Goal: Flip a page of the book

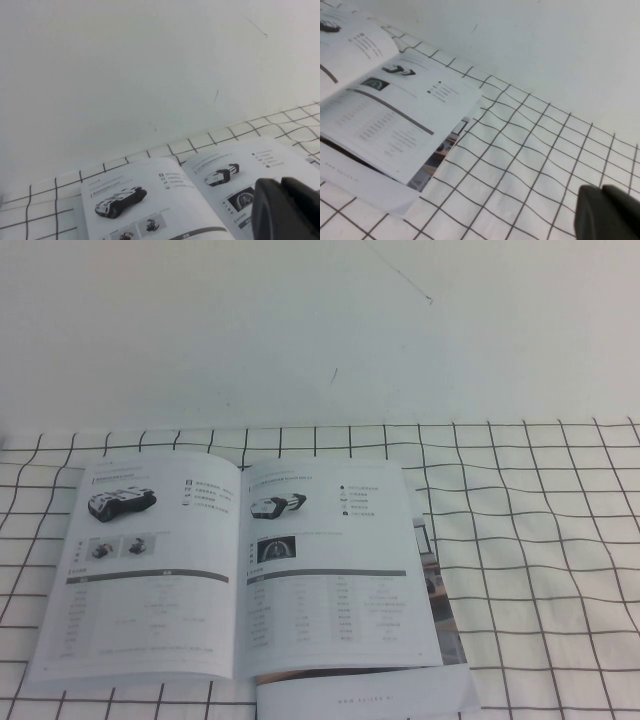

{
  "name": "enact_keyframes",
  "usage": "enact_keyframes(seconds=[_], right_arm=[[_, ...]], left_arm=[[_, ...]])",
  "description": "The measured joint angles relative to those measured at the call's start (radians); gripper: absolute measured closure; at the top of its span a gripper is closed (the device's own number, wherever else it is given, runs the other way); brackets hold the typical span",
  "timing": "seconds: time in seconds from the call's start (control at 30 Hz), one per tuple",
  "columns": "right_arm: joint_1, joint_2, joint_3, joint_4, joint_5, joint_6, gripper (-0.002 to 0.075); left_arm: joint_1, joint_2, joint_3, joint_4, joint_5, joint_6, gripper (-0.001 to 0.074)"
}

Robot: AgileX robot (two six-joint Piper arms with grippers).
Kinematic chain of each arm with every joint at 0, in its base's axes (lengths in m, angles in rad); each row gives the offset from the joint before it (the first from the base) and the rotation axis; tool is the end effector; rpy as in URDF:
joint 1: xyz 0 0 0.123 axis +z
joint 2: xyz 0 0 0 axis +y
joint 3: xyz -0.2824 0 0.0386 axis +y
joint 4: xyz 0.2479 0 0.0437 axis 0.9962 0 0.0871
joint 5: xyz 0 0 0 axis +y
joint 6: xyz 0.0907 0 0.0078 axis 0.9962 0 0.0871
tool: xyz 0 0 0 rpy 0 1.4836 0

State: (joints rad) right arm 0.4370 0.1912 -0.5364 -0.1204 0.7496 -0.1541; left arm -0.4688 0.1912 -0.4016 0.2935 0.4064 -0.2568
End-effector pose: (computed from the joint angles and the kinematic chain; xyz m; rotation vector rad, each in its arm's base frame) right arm 0.0347 0.0080 0.3115 -0.5745 1.7939 0.0561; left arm 0.0524 -0.0148 0.3005 0.3139 1.6396 -0.2492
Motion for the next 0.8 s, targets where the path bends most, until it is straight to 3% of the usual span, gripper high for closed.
enact_keyframes(seconds=[0.2, 0.8], right_arm=[[0.0, -0.045, 0.182, 0.014, -0.118, 0.001, 0.0725], [0.0, -0.045, 0.268, 0.021, -0.153, 0.002, 0.0725]], left_arm=[[0.0, -0.009, 0.083, 0.0, -0.158, 0.0, 0.0738], [0.0, -0.009, 0.092, 0.0, -0.186, -0.002, 0.0738]])
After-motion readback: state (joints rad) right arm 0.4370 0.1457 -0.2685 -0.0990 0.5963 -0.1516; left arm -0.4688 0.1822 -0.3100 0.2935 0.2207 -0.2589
